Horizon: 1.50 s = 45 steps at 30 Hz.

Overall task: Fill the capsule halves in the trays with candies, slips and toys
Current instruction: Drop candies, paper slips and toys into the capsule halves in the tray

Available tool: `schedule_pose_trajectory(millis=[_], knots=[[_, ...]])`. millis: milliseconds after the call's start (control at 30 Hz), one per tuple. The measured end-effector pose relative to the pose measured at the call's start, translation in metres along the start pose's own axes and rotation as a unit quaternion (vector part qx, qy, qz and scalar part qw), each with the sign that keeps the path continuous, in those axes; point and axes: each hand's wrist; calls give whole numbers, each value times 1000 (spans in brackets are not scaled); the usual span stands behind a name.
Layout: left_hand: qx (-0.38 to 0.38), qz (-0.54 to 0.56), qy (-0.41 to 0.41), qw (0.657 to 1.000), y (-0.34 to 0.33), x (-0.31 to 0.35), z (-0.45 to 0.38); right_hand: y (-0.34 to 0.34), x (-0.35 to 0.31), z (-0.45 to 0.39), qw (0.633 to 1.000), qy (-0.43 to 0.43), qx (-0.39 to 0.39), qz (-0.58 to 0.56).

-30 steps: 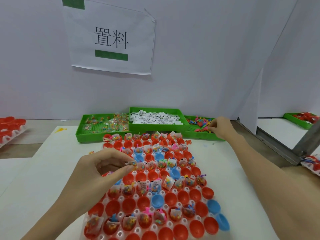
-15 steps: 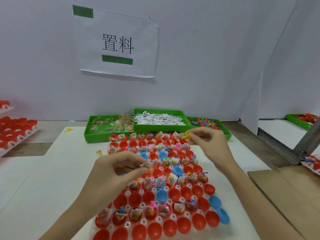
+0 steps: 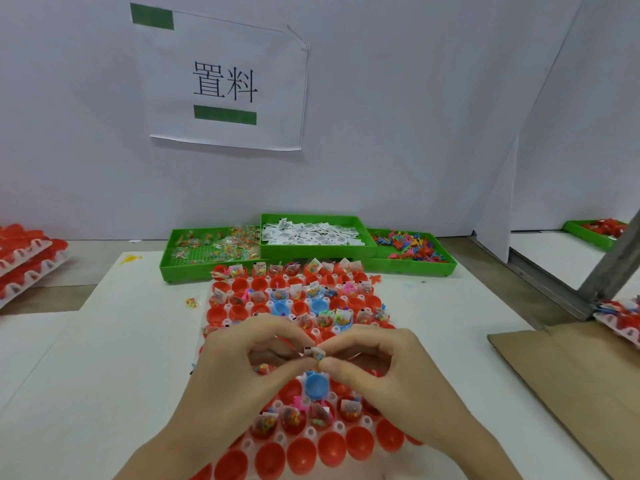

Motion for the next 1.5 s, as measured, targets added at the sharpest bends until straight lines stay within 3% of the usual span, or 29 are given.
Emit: schedule_pose_trajectory(millis=[133,400,767,1167,1500], knots=[[-10,-47,-58,997,-6,7,2,9,1,6,1000,7,-2,26],[-94,-2,-34,995,-39,21,-19,51,9,21,998,-14,24,60],[-233,-96,-13,968,-79,19,-46,62,39,46,986,-93,67,118],[-304,-101,-27,947,-81,24,-61,67,38,50,988,-76,5,134],[-334,-156,10,930,-81,24,-62,67,38,47,986,-81,-6,143]])
Point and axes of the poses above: each hand's wrist, its own z-axis away from the middle knuckle, its own y-axis out of the back of the hand, x = y × z, and after that the axes turned 4 degrees about -z, right-handed
